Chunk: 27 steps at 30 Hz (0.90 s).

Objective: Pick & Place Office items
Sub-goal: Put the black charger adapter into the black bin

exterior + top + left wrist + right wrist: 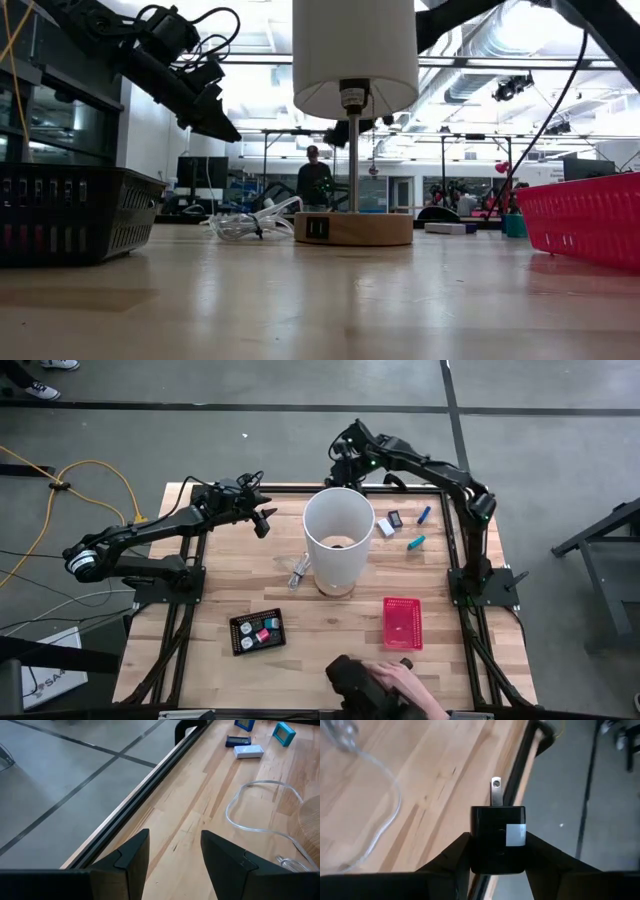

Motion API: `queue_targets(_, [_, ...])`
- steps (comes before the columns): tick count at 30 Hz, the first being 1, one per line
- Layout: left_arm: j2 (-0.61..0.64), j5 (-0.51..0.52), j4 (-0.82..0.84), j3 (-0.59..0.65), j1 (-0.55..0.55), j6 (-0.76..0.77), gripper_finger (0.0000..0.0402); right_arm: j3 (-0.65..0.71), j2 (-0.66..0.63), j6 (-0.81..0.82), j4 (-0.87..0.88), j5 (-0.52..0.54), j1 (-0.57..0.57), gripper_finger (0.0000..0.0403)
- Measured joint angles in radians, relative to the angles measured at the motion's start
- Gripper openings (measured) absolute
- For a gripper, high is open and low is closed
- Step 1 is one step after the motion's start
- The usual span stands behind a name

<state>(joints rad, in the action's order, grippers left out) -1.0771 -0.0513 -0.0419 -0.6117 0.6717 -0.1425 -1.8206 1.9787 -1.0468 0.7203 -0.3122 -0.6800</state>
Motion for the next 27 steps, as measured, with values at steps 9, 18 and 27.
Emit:
queue_targets(9, [0.000, 0.000, -0.001, 0.000, 0.000, 0.000, 0.0172, 0.000, -0.093, 0.033, -0.060, 0.039, 0.030, 0.0139])
queue_targets(18, [0.000, 0.000, -0.001, 0.000, 0.000, 0.000, 0.0172, 0.000, -0.145, 0.030, -0.158, 0.125, 0.089, 0.0139])
queue_targets(27, [0.000, 0.000, -0.004, 0.000, 0.000, 0.000, 0.0172, 0.000, -0.202, 0.030, -0.186, 0.181, 0.128, 0.0139])
